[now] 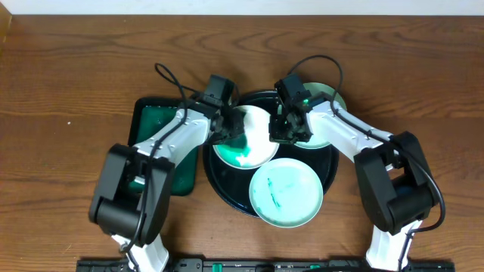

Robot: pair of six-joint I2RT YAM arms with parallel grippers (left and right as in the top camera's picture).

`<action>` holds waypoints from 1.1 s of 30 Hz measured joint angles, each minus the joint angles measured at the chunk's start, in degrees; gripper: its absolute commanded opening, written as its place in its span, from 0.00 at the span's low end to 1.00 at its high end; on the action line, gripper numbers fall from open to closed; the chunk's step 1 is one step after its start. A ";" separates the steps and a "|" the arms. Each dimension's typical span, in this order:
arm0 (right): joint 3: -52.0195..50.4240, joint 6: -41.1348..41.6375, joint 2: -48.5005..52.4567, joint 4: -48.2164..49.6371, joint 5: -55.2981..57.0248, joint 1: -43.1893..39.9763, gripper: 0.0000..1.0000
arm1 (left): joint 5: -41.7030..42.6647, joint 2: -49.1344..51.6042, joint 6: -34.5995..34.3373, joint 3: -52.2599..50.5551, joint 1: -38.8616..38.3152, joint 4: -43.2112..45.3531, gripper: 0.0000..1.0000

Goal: Clean dirty plates on tray and stack at the side
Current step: 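Scrub the white plate with the sponge while right gripper holds it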

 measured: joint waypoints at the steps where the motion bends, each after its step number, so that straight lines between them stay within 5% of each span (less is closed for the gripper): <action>1: 0.13 0.00 0.00 -0.09 0.52 -0.15 0.01 | 0.61 0.50 -0.55 0.02 -0.35 1.03 0.07; 20: 0.20 0.04 0.00 -0.11 1.01 -0.26 0.01 | 11.85 3.08 -3.96 0.07 -4.33 7.76 0.07; 26: 0.22 0.17 0.00 0.17 1.01 -0.26 0.01 | 8.28 3.04 -4.02 3.32 -3.48 -2.49 0.07; 33: 0.24 0.22 0.00 0.22 1.01 -0.20 0.01 | -5.20 2.34 -3.58 6.86 -2.05 -16.04 0.07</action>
